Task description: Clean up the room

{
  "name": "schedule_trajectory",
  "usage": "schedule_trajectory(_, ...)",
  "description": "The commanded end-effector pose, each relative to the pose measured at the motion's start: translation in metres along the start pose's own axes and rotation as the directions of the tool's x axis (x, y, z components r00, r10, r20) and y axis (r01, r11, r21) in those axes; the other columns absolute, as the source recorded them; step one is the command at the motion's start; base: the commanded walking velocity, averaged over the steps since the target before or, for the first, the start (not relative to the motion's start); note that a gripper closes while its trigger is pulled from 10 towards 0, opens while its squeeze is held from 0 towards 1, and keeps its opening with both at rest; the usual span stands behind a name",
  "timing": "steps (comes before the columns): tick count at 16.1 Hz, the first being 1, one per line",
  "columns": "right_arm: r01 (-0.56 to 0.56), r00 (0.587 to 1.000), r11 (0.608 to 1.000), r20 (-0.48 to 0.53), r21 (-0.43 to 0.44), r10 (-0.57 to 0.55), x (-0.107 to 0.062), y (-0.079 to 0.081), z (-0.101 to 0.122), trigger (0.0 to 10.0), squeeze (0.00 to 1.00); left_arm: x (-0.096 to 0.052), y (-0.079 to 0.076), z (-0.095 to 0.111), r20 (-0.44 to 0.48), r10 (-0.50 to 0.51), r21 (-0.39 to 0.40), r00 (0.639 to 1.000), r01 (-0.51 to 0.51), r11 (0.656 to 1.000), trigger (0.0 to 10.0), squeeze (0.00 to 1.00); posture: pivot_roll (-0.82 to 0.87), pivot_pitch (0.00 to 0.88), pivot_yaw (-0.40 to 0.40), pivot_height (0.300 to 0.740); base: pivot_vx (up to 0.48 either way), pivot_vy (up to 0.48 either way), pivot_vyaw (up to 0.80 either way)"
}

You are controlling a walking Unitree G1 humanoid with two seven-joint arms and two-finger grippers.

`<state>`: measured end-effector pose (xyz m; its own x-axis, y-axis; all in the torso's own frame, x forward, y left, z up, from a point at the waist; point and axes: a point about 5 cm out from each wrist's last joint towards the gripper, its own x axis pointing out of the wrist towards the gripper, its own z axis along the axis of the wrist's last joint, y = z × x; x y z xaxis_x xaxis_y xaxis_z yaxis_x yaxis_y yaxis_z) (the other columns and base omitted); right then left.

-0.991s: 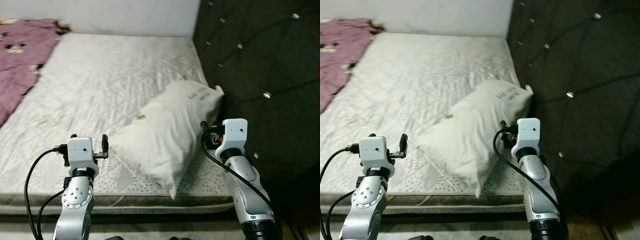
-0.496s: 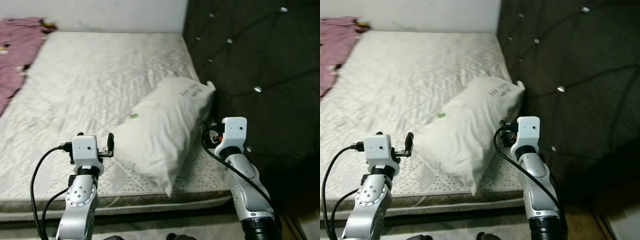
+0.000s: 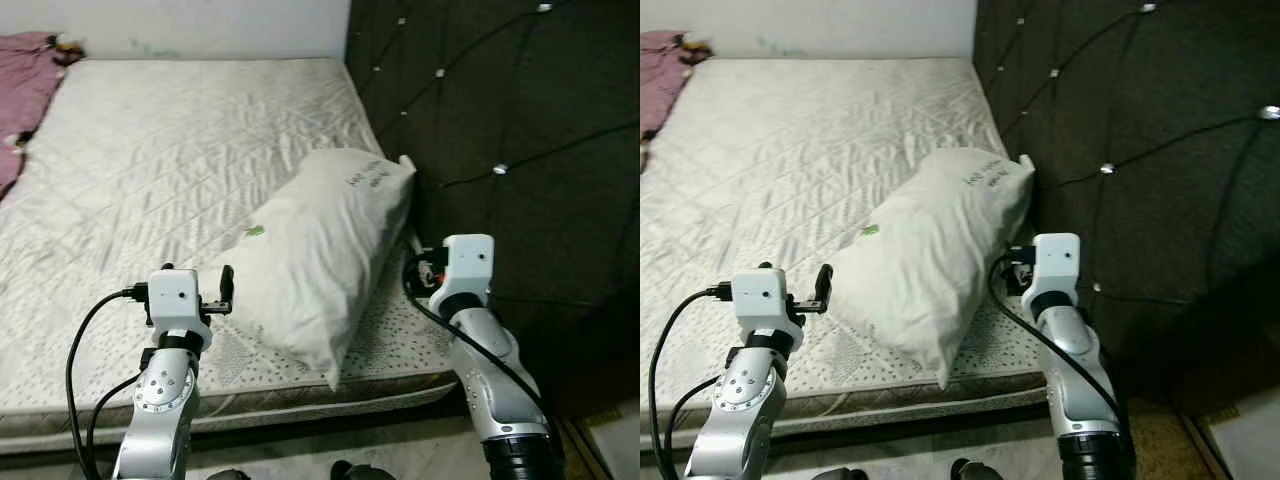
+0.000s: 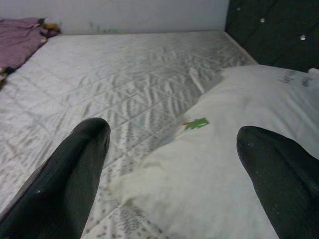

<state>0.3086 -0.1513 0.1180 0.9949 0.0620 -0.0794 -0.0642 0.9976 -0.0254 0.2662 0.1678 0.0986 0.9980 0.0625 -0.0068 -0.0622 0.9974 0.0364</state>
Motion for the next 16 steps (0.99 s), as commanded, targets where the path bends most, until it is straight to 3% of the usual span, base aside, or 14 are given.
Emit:
schedule_trajectory(1, 0.005, 0.999, 0.998, -0.032, -0.065, -0.007, -0.002, -0.002, -0.006, 10.0, 0.0, -0.001, 0.0, 0.002, -0.002, -0.001, -0.001, 1.0, 0.001, 1.0, 10.0, 0.0, -0.02, 0.173, -0.029, 0.74, 0.0, 0.0, 0.0)
schedule_trajectory(2, -0.012, 1.0, 0.984, 0.023, -0.179, 0.016, -0.002, 0.003, -0.002, 10.0, 0.0, -0.002, 0.0, 0.003, 0.001, -0.004, 0.001, 1.0, 0.004, 1.0, 10.0, 0.0, -0.01, 0.177, -0.03, 0.74, 0.0, 0.0, 0.0)
schedule_trajectory(3, -0.033, 0.995, 0.99, 0.091, -0.139, 0.046, -0.004, 0.009, 0.003, 10.0, 0.0, -0.002, 0.0, 0.003, 0.002, -0.002, 0.001, 1.0, 0.002, 1.0, 10.0, 0.0, -0.01, 0.18, -0.03, 0.74, 0.0, 0.0, 0.0)
schedule_trajectory(4, -0.008, 0.998, 0.984, 0.065, -0.179, 0.02, -0.004, 0.008, 0.001, 10.0, 0.0, -0.002, 0.002, 0.003, 0.001, 0.009, 0.002, 1.0, -0.009, 1.0, 10.0, 0.0, -0.01, 0.19, -0.033, 0.74, 0.0, 0.0, 0.0)
schedule_trajectory(5, -0.048, 0.998, 0.992, 0.023, -0.116, 0.051, -0.005, 0.009, -0.001, 10.0, 0.0, -0.003, 0.004, 0.003, -0.001, 0.025, 0.004, 1.0, -0.025, 1.0, 10.0, 0.0, -0.01, 0.202, -0.035, 0.74, 0.0, 0.0, 0.0)
schedule_trajectory(7, -0.1, 0.994, 0.994, 0.031, -0.045, 0.102, -0.012, 0.012, -0.004, 10.0, 0.0, -0.011, 0.008, -0.003, -0.022, 0.043, 0.013, 0.999, -0.043, 0.999, 10.0, 0.0, -0.01, 0.228, -0.038, 0.74, 0.0, 0.0, 0.0)
schedule_trajectory(11, -0.107, 0.994, 0.994, 0.009, -0.03, 0.107, -0.023, 0.012, -0.016, 10.0, 0.0, -0.017, 0.008, -0.01, -0.056, 0.045, 0.0, 0.997, -0.045, 0.999, 10.0, 0.0, -0.01, 0.231, -0.04, 0.74, 0.0, 0.0, 0.0)
schedule_trajectory(16, -0.093, 0.996, 0.996, 0.008, 0.018, 0.093, -0.018, 0.007, -0.015, 10.0, 0.0, -0.015, 0.014, -0.008, -0.048, 0.054, 0.019, 0.997, -0.053, 0.998, 10.0, 0.0, 0.0, 0.23, -0.045, 0.74, 0.0, 0.0, 0.0)
